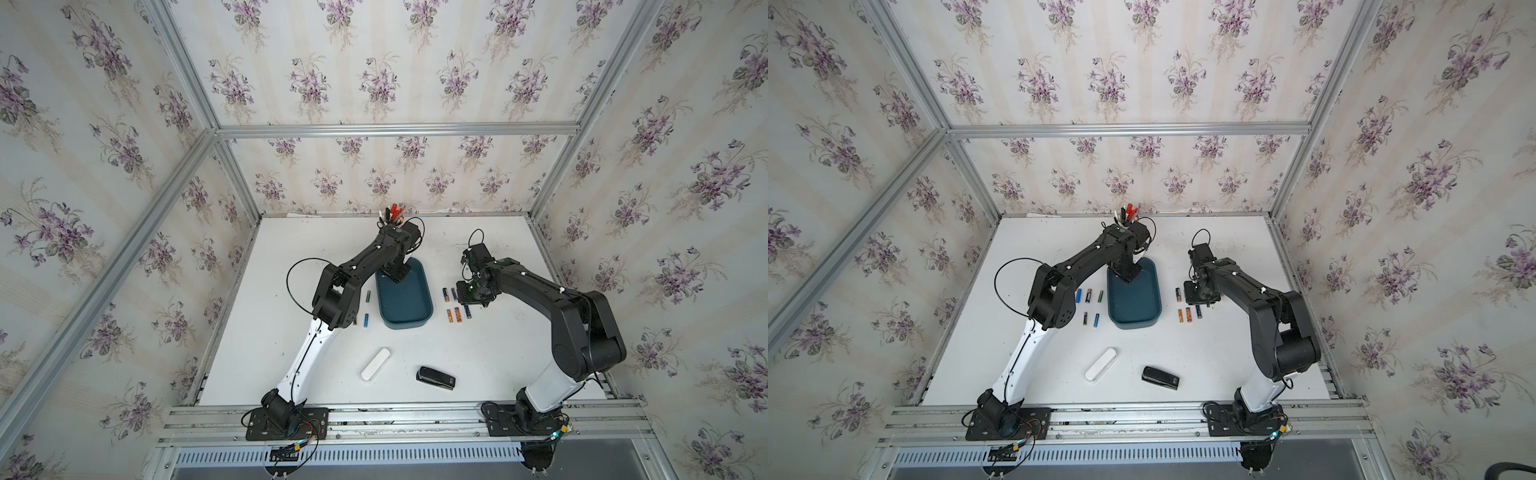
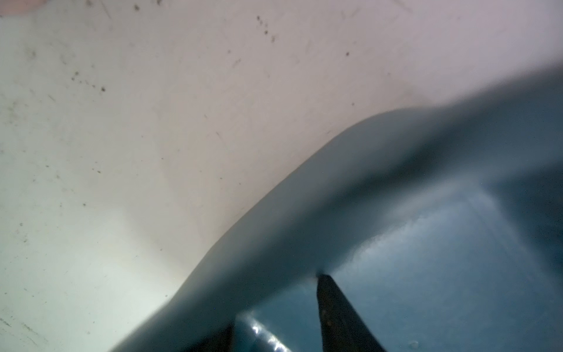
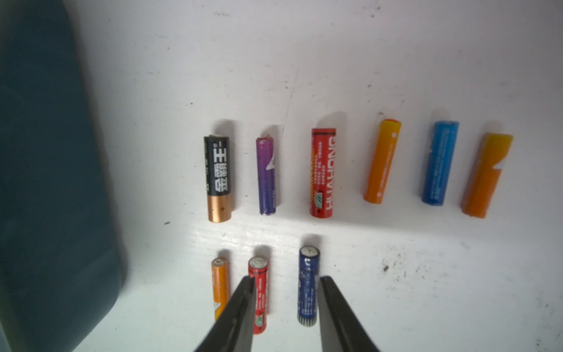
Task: Take the batteries out of the storage box
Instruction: Pick up the battery from the storage box.
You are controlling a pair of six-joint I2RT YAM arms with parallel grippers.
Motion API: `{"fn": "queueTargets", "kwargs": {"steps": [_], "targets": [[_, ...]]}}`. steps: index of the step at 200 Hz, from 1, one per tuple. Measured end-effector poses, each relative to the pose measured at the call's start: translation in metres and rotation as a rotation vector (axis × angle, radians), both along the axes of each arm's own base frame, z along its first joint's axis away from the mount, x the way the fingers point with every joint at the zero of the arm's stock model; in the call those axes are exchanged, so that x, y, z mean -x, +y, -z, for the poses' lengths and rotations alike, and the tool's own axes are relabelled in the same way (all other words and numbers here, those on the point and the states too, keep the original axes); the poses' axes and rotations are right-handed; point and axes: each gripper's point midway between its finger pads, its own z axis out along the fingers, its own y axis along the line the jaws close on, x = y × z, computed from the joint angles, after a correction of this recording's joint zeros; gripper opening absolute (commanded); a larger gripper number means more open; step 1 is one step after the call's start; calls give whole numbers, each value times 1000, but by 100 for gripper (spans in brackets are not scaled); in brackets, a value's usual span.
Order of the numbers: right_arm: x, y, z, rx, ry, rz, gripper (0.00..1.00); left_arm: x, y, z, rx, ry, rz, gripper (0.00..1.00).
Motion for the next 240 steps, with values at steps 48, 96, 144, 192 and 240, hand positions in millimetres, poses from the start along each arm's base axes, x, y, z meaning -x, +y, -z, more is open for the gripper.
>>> {"fn": "queueTargets", "kwargs": {"steps": [48, 96, 144, 192, 240], "targets": [[0, 0, 0, -2, -2, 0, 39, 7, 4, 1, -12, 26, -22, 33], [0, 1, 0, -8, -1, -2, 39, 12, 4, -10, -16, 3, -11, 47], [0, 1, 3, -6, 6, -4, 39, -2, 0, -14, -13, -48, 11, 50], [-1, 1, 5, -2, 13, -3, 39, -6, 0, -1, -26, -60, 46, 52], [-3, 0, 4, 11, 18, -3, 39, -11, -2, 3, -19, -68, 62, 52]]}}
